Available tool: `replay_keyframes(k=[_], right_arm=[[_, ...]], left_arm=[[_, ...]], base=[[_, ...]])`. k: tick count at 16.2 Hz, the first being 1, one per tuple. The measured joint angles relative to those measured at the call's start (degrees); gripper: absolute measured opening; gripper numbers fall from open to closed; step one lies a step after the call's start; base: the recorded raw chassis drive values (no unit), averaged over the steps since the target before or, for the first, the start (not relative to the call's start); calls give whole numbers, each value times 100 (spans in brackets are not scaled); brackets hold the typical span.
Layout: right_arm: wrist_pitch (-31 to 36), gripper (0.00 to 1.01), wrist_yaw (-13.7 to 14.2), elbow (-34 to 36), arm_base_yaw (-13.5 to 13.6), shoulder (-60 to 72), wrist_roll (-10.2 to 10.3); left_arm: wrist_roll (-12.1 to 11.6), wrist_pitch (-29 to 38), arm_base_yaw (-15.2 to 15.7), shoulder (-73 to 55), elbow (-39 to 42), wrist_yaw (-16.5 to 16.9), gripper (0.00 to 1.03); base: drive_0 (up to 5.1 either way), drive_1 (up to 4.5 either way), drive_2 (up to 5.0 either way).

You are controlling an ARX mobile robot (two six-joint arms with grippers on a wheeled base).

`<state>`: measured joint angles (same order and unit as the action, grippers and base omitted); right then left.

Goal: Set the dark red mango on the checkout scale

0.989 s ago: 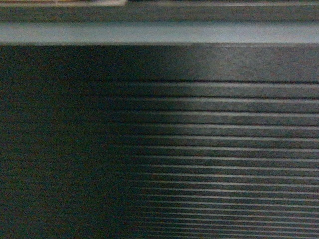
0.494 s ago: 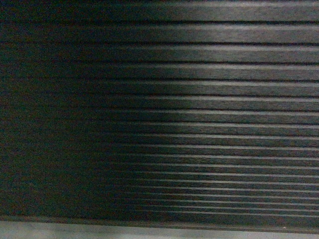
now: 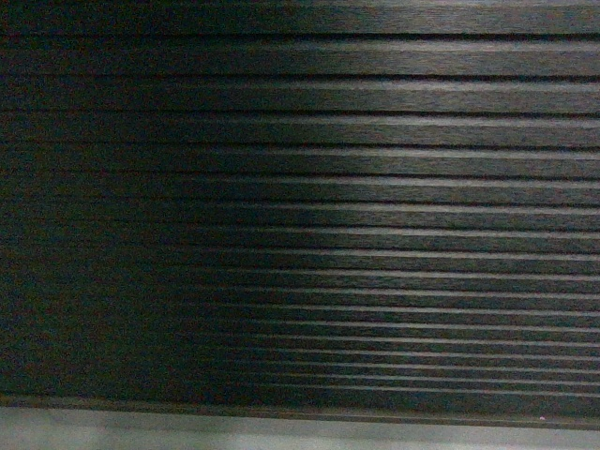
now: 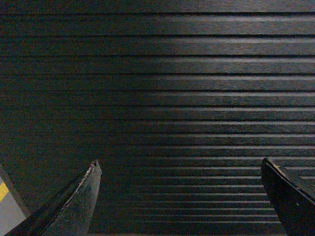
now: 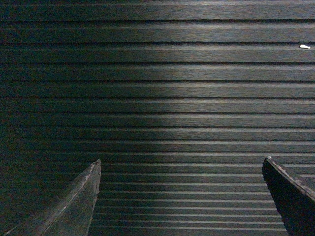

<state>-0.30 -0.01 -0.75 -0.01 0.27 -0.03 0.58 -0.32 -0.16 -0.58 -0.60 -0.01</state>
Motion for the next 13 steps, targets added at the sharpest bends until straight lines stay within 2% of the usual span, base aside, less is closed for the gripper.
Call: replay_keyframes(k=[13], right_arm=[[2, 98, 0, 0, 0, 0, 0]], left_arm=[[0, 0, 0, 0, 0, 0, 98]], base=[[0, 0, 0]])
